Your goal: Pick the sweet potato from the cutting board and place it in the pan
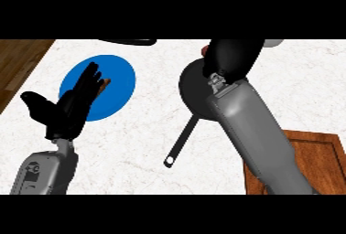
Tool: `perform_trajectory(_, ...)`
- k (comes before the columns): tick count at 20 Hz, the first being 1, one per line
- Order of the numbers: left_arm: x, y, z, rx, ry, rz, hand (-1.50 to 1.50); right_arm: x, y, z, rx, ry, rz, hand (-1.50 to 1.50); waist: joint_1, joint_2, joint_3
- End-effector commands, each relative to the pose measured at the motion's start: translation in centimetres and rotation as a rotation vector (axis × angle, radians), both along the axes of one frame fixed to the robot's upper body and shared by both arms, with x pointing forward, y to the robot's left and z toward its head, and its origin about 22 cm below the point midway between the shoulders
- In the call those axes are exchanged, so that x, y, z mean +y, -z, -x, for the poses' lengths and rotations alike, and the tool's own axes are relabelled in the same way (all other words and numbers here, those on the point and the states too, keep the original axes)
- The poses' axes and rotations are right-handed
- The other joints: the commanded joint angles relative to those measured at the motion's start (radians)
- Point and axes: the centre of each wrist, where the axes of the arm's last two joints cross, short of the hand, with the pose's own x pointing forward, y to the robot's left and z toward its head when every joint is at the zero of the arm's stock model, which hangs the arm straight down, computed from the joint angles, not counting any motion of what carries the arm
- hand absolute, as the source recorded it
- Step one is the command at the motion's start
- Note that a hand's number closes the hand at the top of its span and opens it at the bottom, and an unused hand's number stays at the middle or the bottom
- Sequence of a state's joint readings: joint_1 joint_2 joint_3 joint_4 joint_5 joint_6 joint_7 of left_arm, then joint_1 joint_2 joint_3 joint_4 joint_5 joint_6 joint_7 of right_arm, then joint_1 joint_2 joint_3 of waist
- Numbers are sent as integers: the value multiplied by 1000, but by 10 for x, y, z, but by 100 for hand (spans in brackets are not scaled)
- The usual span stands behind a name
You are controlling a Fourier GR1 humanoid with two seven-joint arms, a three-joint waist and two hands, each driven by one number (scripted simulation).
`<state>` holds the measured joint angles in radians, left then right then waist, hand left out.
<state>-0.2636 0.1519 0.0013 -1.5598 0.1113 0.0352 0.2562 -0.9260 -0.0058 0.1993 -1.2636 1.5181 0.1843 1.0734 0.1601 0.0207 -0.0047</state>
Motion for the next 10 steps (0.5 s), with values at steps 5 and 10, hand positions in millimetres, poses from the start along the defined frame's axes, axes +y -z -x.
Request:
perform_trajectory(5,9,4,4,14,-48,5,0,24,2,-22,-91,176,-122,150,-49,-2,3)
perform_trajectory(10,18,4,6,19,-88,1,0,23,28,-24,-80,163,-167,150,-87,-10,4)
